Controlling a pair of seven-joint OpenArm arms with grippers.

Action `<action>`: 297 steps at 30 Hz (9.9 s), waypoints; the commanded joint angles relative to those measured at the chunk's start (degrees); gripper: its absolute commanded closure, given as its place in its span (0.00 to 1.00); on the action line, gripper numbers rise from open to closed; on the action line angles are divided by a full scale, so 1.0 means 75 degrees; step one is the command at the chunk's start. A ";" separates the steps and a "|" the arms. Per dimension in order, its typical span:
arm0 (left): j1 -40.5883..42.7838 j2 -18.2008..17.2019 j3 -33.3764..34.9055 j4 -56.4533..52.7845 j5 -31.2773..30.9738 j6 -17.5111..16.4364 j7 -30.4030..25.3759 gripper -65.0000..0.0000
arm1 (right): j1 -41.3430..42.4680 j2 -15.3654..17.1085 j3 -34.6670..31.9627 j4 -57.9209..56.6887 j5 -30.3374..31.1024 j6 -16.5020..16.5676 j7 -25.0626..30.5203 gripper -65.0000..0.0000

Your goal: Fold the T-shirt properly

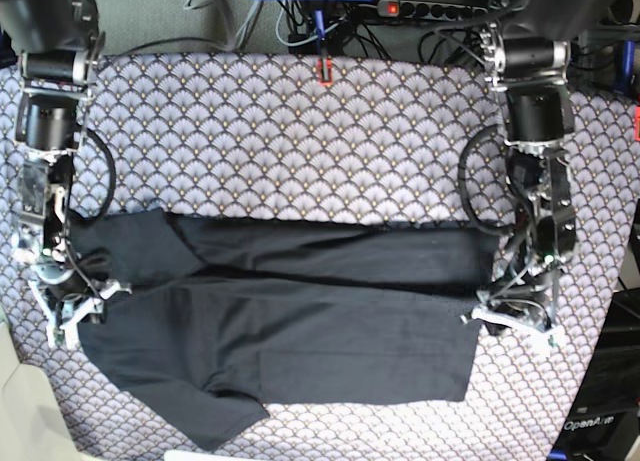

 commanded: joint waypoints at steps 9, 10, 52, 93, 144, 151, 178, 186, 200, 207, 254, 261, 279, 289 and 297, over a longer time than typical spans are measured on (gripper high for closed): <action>0.0350 -0.0026 -0.0015 0.0729 -0.0090 -0.0045 -0.0139 0.75 | -0.0348 0.0157 0.0033 0.0183 0.0055 0.0000 0.0222 0.68; 0.0455 -0.0026 -0.0015 0.0846 -0.0090 -0.0045 -0.0139 0.75 | -0.0418 0.0181 0.0033 0.0183 0.0055 0.0000 0.0222 0.68; 0.2565 -0.0120 -0.0800 0.1748 -0.0043 -0.0034 -0.0186 0.75 | -0.1543 0.0603 0.1944 -0.1317 0.0055 0.0023 0.1745 0.50; 0.2061 0.0337 -0.0730 0.0998 -0.0043 -0.0045 -0.0209 0.49 | -0.1754 0.0474 0.1944 -0.1271 0.0043 0.0023 0.1710 0.93; 0.3163 -0.0143 0.0091 0.1819 -0.0114 -0.0045 -0.0783 1.00 | -0.3771 0.0216 0.1510 0.1390 0.0043 0.0386 0.1300 1.00; 0.3925 -0.0284 -0.0495 0.2604 -0.0102 -0.0045 -0.0772 1.00 | -0.4966 0.0216 0.1545 0.2562 0.0067 0.0398 0.1300 1.00; 0.7324 -0.0425 -0.0741 0.4644 -0.0102 -0.0057 -0.0842 1.00 | -0.7369 -0.0933 0.4183 0.3219 0.0032 0.3018 0.2484 1.00; 0.7582 -0.0425 -0.0741 0.4550 -0.0102 -0.0057 -0.0842 1.00 | -0.7498 -0.1026 0.4511 0.3219 0.0032 0.3018 0.2730 1.00; 0.7617 -0.0483 -0.0753 0.4538 -0.0031 -0.0057 -0.0842 0.93 | -0.7498 -0.1144 0.4534 0.3219 0.0032 0.3018 0.2730 0.83; 0.7617 -0.0471 -0.1245 0.4550 -0.0067 -0.0057 -0.0842 0.64 | -0.7498 -0.1097 0.4944 0.3219 0.0032 0.3018 0.2742 0.81; 0.7312 0.0267 -0.3320 0.4104 -0.0031 -0.2331 -0.0807 0.64 | -0.6115 -0.3781 0.7125 0.5692 -0.3239 0.3018 0.3293 0.81; 0.7184 0.0267 -0.3297 0.4093 -0.0031 -0.2331 -0.0783 0.64 | -0.5693 -0.3955 0.7019 0.5716 -0.3590 0.3018 0.3293 0.82; 0.7090 0.0384 -0.3285 0.4093 -0.0031 -0.2331 -0.0772 0.64 | -0.4591 -0.3955 0.6808 0.5692 -0.4153 0.3018 0.2121 0.81; 0.7101 0.0396 -0.3285 0.4093 -0.0067 -0.2331 -0.0772 0.64 | -0.4392 -0.3955 0.6679 0.5669 -0.4153 0.3018 0.1757 0.81; 0.7090 0.0525 -0.3297 0.4093 -0.0031 -0.2331 -0.0772 0.64 | -0.4626 -0.3955 0.6163 0.5669 -0.4153 0.3018 0.1757 0.81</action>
